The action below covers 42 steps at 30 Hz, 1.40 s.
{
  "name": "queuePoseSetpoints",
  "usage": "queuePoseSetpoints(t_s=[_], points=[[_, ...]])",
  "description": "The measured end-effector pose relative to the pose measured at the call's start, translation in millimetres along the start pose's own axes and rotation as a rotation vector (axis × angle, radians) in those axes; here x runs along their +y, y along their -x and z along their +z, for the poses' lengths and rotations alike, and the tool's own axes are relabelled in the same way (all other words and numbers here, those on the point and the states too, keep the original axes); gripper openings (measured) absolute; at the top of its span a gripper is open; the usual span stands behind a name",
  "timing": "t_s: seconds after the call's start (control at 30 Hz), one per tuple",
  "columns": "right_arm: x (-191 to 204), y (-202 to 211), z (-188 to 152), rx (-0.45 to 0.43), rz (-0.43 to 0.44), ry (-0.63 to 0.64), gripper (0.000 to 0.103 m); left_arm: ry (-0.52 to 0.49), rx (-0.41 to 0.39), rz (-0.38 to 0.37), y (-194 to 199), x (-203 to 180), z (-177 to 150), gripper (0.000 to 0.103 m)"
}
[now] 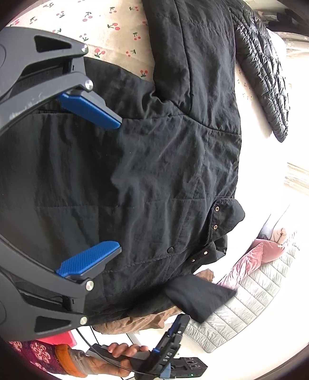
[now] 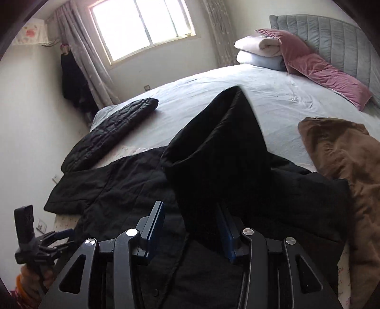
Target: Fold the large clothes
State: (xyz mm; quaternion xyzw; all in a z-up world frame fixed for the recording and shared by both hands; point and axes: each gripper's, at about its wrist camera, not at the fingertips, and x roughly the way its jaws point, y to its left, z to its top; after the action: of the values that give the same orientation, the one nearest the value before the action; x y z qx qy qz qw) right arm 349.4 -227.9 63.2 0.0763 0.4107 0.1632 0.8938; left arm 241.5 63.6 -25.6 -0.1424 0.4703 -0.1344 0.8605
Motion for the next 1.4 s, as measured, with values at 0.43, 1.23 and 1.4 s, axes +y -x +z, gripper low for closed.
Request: queuePoseSetpoints(t_s=[0.43, 1.23, 1.4], points=[[-172.6, 75.1, -44.9, -0.154, -0.139, -0.419, 0.062, -0.090, 0.066, -0.052, -57.3, -43.6, 70.3, 0.095], [-283.0, 12.9, -15.2, -0.190, -0.271, -0.592, 0.014, -0.008, 0.028, 0.163, -140.3, -115.4, 100.7, 0.029], [-232.5, 25.4, -6.3, -0.216, -0.266, -0.430, 0.019, -0.123, -0.131, 0.060, -116.2, -135.6, 102.7, 0.052]])
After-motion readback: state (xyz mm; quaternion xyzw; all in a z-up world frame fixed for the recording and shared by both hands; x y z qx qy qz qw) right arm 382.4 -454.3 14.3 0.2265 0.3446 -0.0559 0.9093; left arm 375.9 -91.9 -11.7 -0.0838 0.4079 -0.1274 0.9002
